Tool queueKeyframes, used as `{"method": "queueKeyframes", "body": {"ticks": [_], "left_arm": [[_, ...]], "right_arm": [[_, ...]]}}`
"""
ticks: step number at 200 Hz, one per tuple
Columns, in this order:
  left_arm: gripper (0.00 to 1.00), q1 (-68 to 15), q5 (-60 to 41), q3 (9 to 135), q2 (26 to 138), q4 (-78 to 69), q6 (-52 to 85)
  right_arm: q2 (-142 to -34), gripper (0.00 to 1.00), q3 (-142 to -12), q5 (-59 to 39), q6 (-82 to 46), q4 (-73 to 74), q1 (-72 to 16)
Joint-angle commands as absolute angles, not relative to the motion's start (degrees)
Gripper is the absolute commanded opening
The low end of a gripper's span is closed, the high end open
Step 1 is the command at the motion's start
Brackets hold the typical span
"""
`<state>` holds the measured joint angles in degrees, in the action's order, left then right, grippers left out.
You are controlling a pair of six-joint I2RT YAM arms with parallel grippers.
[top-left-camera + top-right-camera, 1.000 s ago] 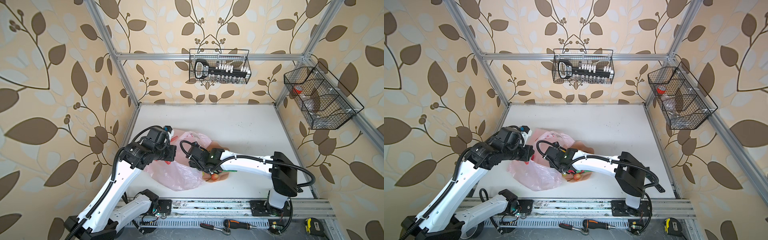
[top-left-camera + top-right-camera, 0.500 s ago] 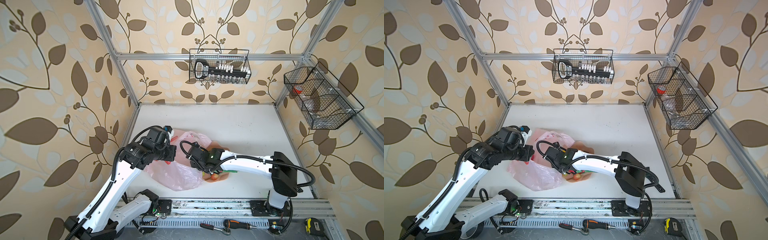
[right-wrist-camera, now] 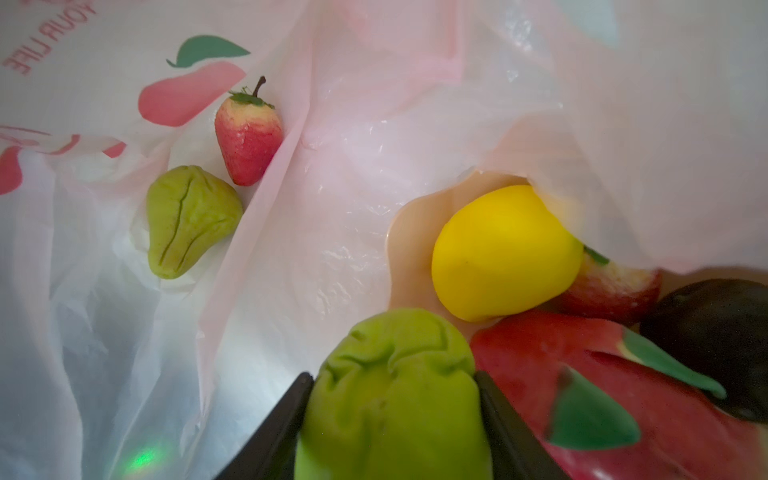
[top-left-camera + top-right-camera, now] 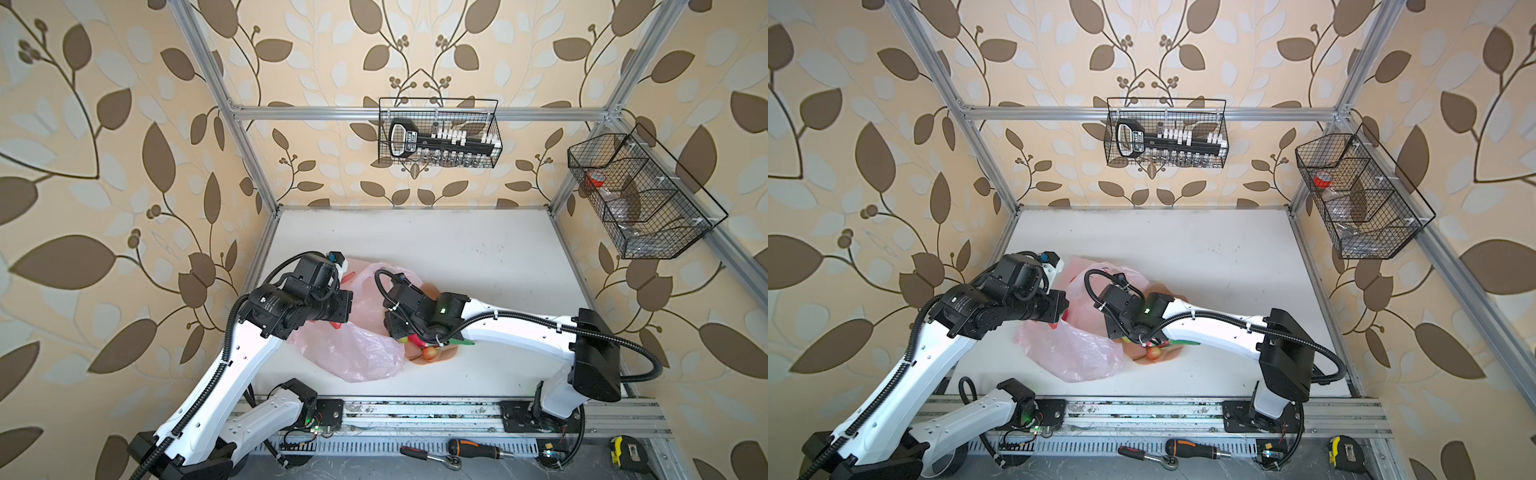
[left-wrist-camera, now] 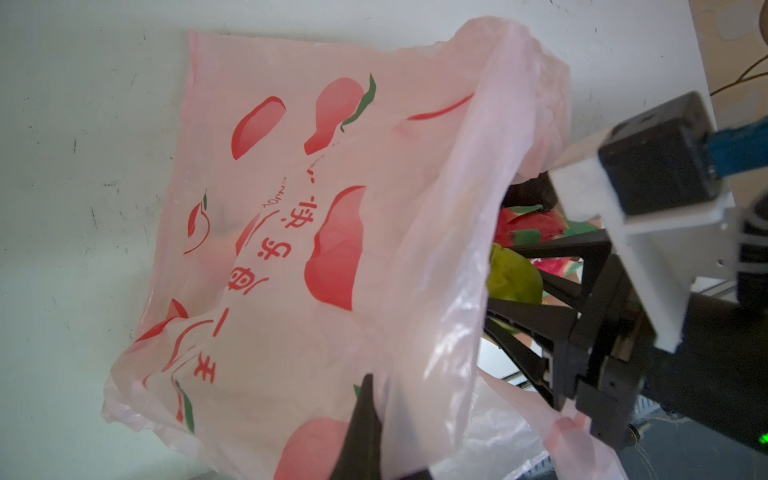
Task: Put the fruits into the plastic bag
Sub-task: 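Lift the second green pear with the right gripper toward the bag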
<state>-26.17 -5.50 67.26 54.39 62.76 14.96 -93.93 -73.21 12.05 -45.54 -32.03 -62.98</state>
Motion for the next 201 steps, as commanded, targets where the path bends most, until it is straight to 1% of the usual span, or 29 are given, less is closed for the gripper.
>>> {"method": "queueKeyframes", "body": {"ticks": [1, 26, 38, 69, 136, 201], "left_arm": [[0.00, -25.9, -5.5, 68.8, 54.5, 63.0, 14.0], [0.00, -25.9, -5.8, 68.9, 54.5, 63.0, 14.0], [0.00, -25.9, -5.8, 69.0, 54.6, 63.0, 14.0], [0.00, -25.9, -5.8, 69.3, 54.8, 63.1, 13.9], [0.00, -25.9, -6.0, 69.1, 54.7, 63.1, 14.0], [0.00, -25.9, -7.2, 69.3, 54.4, 62.8, 14.4]], "right_arm": [[-89.2, 0.35, -67.3, 8.1, -48.8, -24.7, -61.6], [-84.0, 0.35, -59.6, 3.2, -54.4, -13.4, -59.2], [-82.6, 0.35, -57.3, 1.8, -56.4, -10.3, -58.1], [-82.3, 0.35, -57.2, 0.7, -56.8, -10.4, -57.5], [-82.4, 0.35, -55.4, -1.8, -59.7, -5.4, -57.2], [-86.3, 0.35, -56.3, -5.0, -63.1, 0.0, -57.5]]}}
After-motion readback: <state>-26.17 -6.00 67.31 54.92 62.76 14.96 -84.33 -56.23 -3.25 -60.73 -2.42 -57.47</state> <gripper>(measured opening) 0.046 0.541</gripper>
